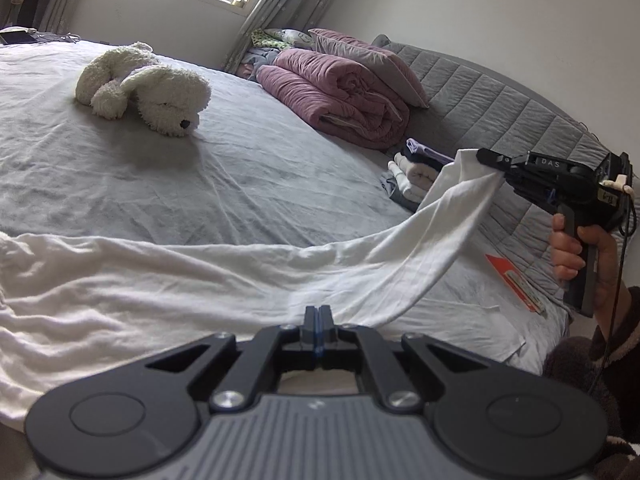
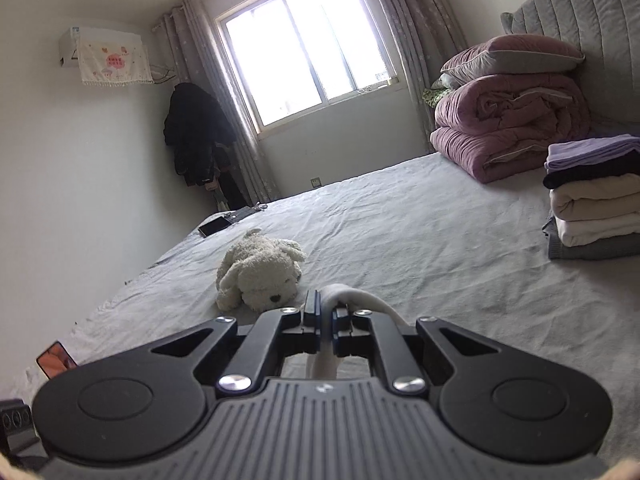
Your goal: Fold clothes
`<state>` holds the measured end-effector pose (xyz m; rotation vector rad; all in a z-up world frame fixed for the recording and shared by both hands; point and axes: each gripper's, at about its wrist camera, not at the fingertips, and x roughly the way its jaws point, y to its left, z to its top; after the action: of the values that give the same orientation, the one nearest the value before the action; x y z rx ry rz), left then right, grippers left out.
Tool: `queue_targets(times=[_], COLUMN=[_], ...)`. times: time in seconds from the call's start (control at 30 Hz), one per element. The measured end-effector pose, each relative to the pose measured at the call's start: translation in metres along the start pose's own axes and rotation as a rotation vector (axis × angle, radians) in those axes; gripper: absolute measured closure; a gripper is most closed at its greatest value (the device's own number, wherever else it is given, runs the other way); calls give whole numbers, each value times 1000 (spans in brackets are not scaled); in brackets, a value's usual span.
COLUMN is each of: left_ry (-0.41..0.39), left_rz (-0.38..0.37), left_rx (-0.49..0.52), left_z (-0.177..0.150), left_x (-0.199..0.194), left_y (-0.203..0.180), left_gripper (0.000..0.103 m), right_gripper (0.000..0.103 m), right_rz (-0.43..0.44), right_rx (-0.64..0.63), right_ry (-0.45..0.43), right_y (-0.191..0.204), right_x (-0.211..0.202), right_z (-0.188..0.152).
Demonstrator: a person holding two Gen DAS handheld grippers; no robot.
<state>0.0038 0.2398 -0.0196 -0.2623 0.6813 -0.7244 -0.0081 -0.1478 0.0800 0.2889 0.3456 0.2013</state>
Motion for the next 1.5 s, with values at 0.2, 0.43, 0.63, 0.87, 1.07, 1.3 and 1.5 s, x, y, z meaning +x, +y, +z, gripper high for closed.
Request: queue_targets(times=[0.2,0.43,0.63,0.87,1.07,1.3,1.5], left_ry=[52,93,121,137,119,107,59], left_rz=[29,99,160,290,393,519,636], left_rx=[23,57,65,19,-99,-269,-365], left_z=[-3,-5,-8,-11,-3,2,3], left_x=[9,23,25,15,12,5,-16], left_y=[-7,-16,-17,-13,-8,-1,-2], left_gripper=[102,64,63,57,52,50,50], right_gripper=[94,93,91,78,77,68,68], right_rz=[-102,-192,-241,-186,-106,91,267], right_rx=[-86,-85,-66,-114,-240,-312,-381], right_ry=[95,242,340,450,484,463,500], right_y=[-1,-34,-61,-63,-49,-17,9], right_x=[-13,1,3,-10,-16,5,40], right_z=[-39,-78,-103,-95,-68,-46,-64])
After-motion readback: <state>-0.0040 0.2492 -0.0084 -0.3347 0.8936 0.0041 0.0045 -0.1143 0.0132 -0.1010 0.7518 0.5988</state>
